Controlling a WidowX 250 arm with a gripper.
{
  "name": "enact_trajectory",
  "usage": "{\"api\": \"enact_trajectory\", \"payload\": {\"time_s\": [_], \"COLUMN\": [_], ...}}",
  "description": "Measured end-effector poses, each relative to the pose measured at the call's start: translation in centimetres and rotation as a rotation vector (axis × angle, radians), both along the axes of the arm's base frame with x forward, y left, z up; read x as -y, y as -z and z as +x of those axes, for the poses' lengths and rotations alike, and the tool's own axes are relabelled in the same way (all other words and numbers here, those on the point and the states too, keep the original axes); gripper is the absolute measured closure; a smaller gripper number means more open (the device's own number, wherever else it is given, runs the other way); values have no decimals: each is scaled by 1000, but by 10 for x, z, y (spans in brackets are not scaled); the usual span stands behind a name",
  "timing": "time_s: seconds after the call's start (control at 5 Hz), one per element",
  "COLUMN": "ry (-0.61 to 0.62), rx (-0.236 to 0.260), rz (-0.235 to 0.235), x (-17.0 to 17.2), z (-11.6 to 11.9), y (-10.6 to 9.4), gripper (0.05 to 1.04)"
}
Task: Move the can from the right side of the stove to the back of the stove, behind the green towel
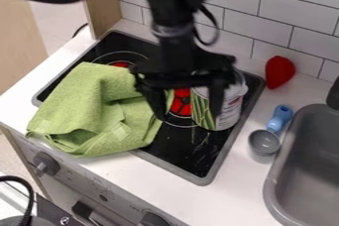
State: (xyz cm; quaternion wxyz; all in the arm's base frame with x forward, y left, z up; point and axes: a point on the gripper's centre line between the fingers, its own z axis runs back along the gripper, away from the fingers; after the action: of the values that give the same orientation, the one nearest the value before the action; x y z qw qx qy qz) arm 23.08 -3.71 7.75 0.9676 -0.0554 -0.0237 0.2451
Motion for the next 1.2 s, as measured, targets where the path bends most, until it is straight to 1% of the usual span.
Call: {"api": "enact_trajectory", "payload": {"time_s": [0.2,0.4,0.6,0.8,1.0,1.2], "ry": [64,24,-24,-136,-272,-414], "rx": [3,56,87,88,131,135], "rz": [-42,-26,-30,-15,32,42], "x": [14,22,23,18,5,-12], "z": [4,21,38,56,70,78], "y": [4,14,20,21,21,20], "gripper": [87,87,87,87,87,87]}}
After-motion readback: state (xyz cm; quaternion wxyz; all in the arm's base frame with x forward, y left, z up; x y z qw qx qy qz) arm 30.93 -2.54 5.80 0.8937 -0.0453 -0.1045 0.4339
